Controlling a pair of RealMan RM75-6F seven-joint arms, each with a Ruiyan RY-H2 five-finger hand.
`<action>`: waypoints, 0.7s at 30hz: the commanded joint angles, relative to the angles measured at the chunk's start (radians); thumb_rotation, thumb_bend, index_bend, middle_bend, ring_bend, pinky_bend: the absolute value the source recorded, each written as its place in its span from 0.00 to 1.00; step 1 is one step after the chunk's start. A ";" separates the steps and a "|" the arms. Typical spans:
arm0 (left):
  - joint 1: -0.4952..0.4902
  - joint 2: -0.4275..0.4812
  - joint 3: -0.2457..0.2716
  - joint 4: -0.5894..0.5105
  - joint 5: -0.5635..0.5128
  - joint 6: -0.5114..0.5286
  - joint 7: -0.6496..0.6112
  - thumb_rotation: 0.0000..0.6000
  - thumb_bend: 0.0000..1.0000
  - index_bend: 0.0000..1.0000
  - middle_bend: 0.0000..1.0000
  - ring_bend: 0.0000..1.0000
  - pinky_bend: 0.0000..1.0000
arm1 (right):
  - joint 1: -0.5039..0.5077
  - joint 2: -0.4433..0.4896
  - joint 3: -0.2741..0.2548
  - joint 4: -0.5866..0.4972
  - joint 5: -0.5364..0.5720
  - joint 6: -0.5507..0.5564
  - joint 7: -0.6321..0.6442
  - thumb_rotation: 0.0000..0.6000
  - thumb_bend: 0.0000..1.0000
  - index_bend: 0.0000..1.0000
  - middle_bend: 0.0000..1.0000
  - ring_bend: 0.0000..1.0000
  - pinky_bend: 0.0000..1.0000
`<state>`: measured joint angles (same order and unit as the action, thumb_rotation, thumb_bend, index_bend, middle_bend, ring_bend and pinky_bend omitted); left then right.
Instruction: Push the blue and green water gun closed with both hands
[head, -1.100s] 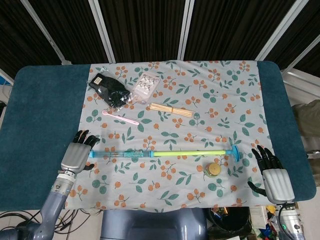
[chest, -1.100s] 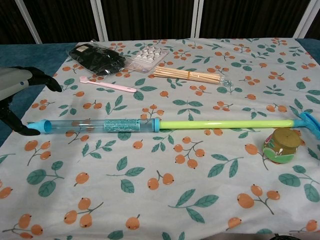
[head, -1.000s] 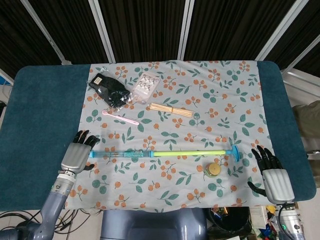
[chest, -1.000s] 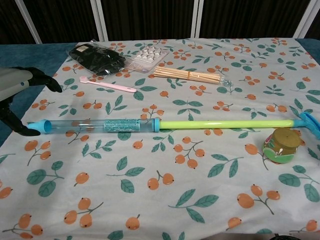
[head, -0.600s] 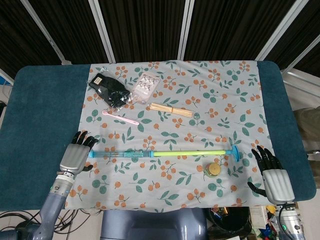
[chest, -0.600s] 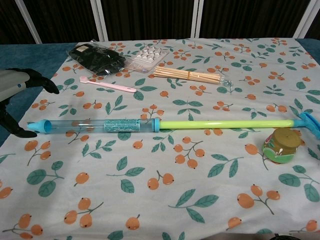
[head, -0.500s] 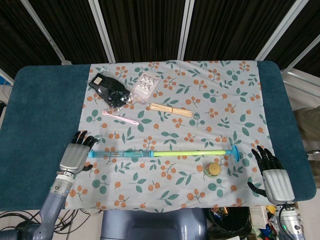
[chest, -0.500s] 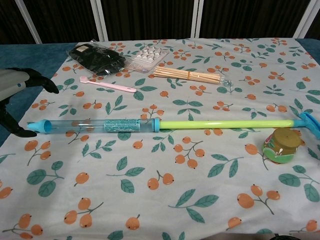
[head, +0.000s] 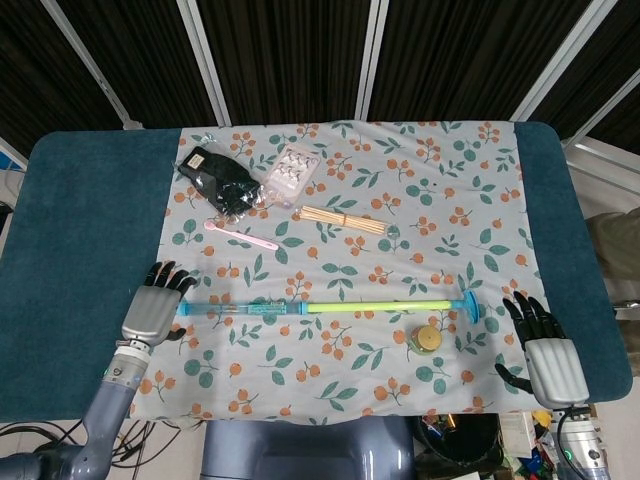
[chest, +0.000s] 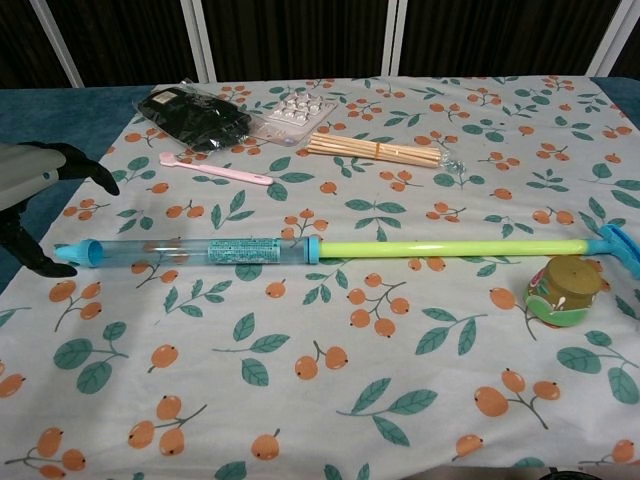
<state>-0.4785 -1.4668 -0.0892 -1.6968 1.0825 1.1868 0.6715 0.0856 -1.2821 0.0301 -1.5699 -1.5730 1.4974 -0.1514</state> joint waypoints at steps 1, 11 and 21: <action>-0.005 -0.005 -0.002 0.006 -0.008 -0.004 0.005 1.00 0.13 0.27 0.17 0.00 0.06 | 0.000 0.000 0.000 0.000 0.001 0.000 0.001 1.00 0.08 0.00 0.00 0.00 0.15; -0.035 -0.052 -0.009 0.062 -0.068 -0.030 0.037 1.00 0.17 0.33 0.19 0.02 0.07 | 0.001 -0.001 0.002 0.001 0.003 0.000 0.008 1.00 0.08 0.00 0.00 0.00 0.15; -0.055 -0.100 -0.011 0.121 -0.099 -0.041 0.046 1.00 0.25 0.40 0.21 0.02 0.08 | 0.000 0.000 0.004 -0.001 0.008 -0.002 0.013 1.00 0.09 0.00 0.00 0.00 0.15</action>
<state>-0.5309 -1.5641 -0.1004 -1.5790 0.9857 1.1477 0.7175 0.0861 -1.2819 0.0340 -1.5711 -1.5652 1.4953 -0.1379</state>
